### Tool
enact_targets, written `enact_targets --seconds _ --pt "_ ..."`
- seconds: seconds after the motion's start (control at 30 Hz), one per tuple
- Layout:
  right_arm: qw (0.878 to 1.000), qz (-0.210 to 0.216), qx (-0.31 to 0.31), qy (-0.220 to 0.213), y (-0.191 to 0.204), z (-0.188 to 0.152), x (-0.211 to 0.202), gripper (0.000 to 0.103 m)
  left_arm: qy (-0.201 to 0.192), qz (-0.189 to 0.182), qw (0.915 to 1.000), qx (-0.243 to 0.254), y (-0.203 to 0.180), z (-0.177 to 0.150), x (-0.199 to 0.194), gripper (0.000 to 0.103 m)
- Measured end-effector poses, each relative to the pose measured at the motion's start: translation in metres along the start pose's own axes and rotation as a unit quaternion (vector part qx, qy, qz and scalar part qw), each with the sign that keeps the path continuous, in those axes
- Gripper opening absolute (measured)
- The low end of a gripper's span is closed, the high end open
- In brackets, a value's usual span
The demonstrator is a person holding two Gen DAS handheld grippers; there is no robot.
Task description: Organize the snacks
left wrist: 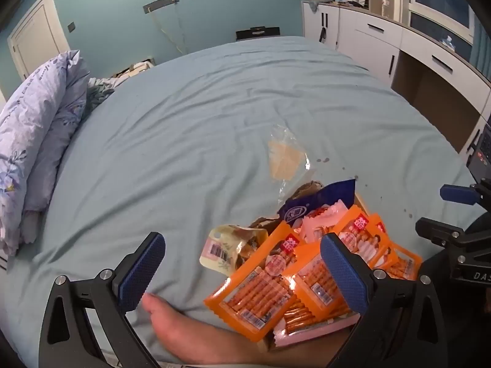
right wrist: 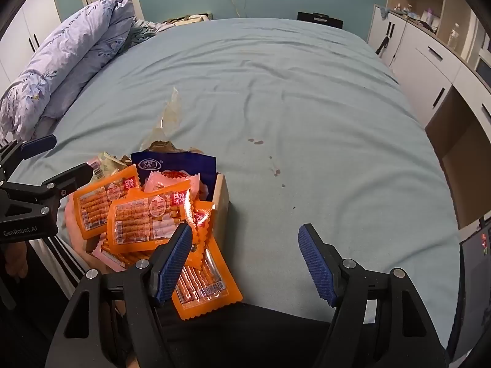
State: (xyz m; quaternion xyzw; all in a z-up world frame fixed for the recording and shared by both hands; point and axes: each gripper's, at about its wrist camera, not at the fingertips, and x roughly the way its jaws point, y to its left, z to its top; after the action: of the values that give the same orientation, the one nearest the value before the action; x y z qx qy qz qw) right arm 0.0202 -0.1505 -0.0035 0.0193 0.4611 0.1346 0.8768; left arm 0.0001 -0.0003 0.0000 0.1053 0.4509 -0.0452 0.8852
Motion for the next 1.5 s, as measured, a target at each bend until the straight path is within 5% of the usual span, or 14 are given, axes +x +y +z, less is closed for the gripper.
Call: enact_targets --seconds 0.7,0.87,1.0,1.07,1.17,1.3,1.37,1.5 --pt "1.0 -0.007 -0.015 0.007 0.007 0.003 0.005 0.071 0.002 -0.012 0.9999 -0.005 0.002 0.0 0.002 0.103" --pt "1.0 0.027 0.008 -0.013 -0.011 0.016 -0.003 0.071 0.004 -0.074 0.9971 -0.016 0.018 0.018 0.005 0.103" --pt "0.996 0.037 0.07 -0.029 -0.049 0.038 0.007 0.071 -0.039 -0.023 0.9987 -0.026 0.053 0.05 0.017 0.103" --pt "0.995 0.019 0.092 -0.03 -0.066 0.051 0.022 0.071 -0.062 0.016 0.9976 -0.026 0.075 0.064 0.031 0.103" --pt "0.993 -0.015 0.105 -0.044 -0.086 0.068 0.048 0.071 -0.041 0.056 0.9969 -0.038 0.106 0.082 0.071 0.103" --pt "0.993 -0.095 0.049 -0.056 -0.091 0.085 0.088 0.071 0.005 0.027 0.997 -0.072 0.141 0.092 0.132 0.103" --pt "0.993 -0.116 0.011 -0.022 -0.09 0.088 0.118 0.071 0.02 0.004 0.9964 -0.082 0.15 0.087 0.157 0.103" --pt "0.992 -0.112 0.031 0.045 -0.101 0.081 0.167 0.071 0.05 -0.003 0.9949 -0.088 0.156 0.074 0.194 0.103"
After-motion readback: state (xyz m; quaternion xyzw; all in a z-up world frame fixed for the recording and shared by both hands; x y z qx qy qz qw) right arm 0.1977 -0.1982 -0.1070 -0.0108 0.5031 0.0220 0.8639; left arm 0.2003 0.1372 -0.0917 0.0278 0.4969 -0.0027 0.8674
